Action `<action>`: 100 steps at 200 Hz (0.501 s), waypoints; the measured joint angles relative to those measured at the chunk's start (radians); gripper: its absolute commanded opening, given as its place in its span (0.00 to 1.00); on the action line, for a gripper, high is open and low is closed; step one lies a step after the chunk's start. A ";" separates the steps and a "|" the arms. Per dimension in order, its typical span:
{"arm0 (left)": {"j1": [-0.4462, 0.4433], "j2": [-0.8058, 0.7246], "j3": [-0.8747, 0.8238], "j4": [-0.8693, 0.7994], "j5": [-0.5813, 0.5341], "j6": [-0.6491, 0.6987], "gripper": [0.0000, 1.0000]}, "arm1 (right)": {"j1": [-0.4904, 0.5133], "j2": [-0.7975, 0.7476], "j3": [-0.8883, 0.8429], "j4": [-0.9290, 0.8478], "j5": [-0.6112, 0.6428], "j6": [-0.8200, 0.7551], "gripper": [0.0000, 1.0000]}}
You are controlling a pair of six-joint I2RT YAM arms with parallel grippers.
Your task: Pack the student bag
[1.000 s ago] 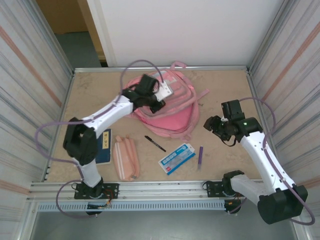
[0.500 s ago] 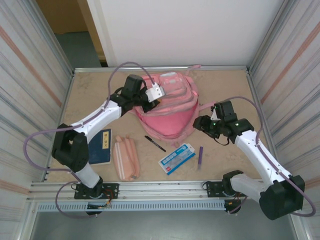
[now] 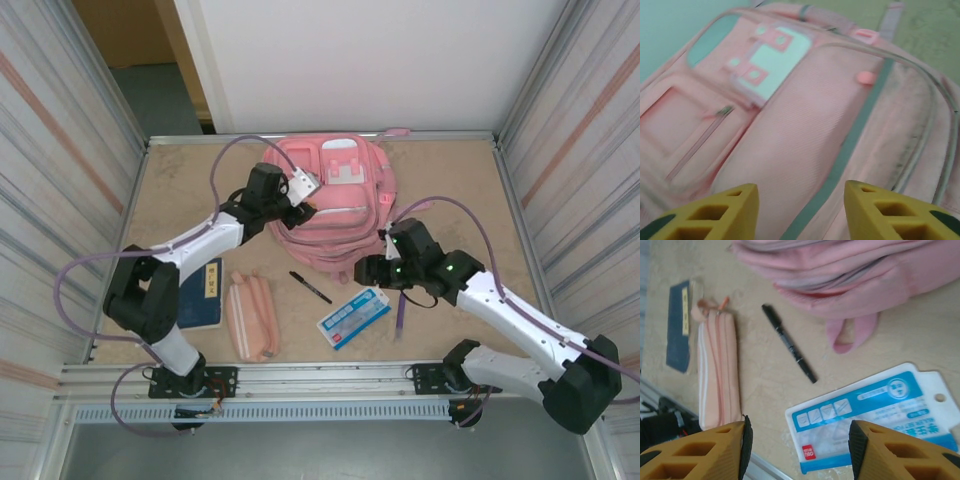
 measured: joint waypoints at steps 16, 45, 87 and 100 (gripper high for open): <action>0.004 -0.066 -0.017 -0.054 -0.045 -0.117 0.53 | 0.056 0.052 0.015 0.008 0.010 -0.010 0.56; 0.004 -0.261 -0.066 -0.202 -0.124 -0.359 0.71 | 0.139 0.193 0.076 0.039 0.006 -0.023 0.56; 0.084 -0.585 -0.241 -0.428 -0.229 -0.652 0.82 | 0.253 0.437 0.224 0.176 -0.013 0.005 0.56; 0.141 -0.645 -0.315 -0.476 -0.262 -0.732 0.81 | 0.277 0.519 0.281 0.226 -0.016 0.030 0.56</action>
